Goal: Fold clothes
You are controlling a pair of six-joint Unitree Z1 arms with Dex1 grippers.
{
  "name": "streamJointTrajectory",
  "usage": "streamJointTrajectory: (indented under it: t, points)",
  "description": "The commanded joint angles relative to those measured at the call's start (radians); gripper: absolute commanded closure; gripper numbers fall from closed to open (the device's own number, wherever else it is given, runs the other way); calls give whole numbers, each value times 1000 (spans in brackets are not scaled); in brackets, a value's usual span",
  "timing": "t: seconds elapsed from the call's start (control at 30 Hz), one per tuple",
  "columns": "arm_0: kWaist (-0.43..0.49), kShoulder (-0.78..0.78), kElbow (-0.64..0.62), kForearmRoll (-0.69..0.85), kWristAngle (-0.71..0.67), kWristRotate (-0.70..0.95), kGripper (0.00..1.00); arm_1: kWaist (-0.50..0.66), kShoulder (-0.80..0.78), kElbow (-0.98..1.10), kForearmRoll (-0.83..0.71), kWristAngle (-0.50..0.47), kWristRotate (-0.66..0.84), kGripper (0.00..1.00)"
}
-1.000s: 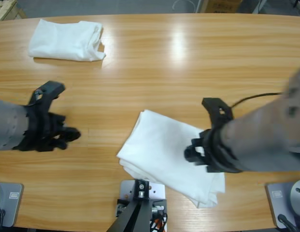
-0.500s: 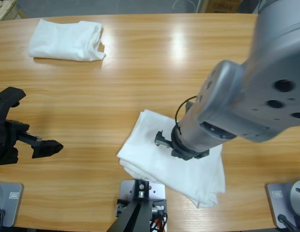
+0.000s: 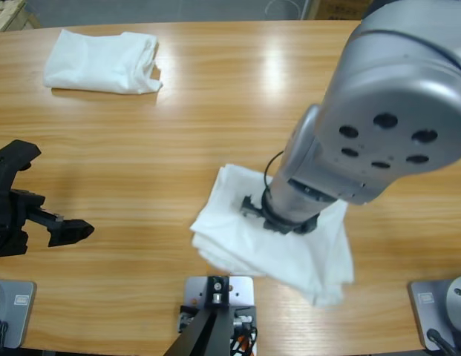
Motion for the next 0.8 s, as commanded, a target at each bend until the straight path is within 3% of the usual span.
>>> streamJointTrajectory:
  t: [0.03,0.1,0.2,0.3,0.5,0.57,0.67,0.73,0.8]
  points:
    - [-4,48,15,4,-2,-10,4,-118,127,-25,26,-56,-551,0]
    - [-4,53,13,4,-2,-8,4,-119,159,-57,68,-68,-758,0]
    - [-4,61,12,4,-2,-8,4,-119,227,-81,162,-170,-1006,11]
    - [-4,70,8,2,-3,-8,4,-133,224,-55,170,-215,-1137,12]
    - [-4,71,6,1,-4,-7,4,-262,36,-17,46,77,-1548,0]
    - [-4,70,6,1,-4,-5,4,-291,11,-15,33,128,-1679,0]
    - [-4,74,3,0,-3,-3,4,-298,-32,32,-18,162,-1769,0]
    - [-4,74,1,0,-3,-2,4,-279,-86,122,-121,144,-1947,15]
    - [-4,76,0,-2,-4,-2,4,-264,-120,163,-139,58,-2022,143]
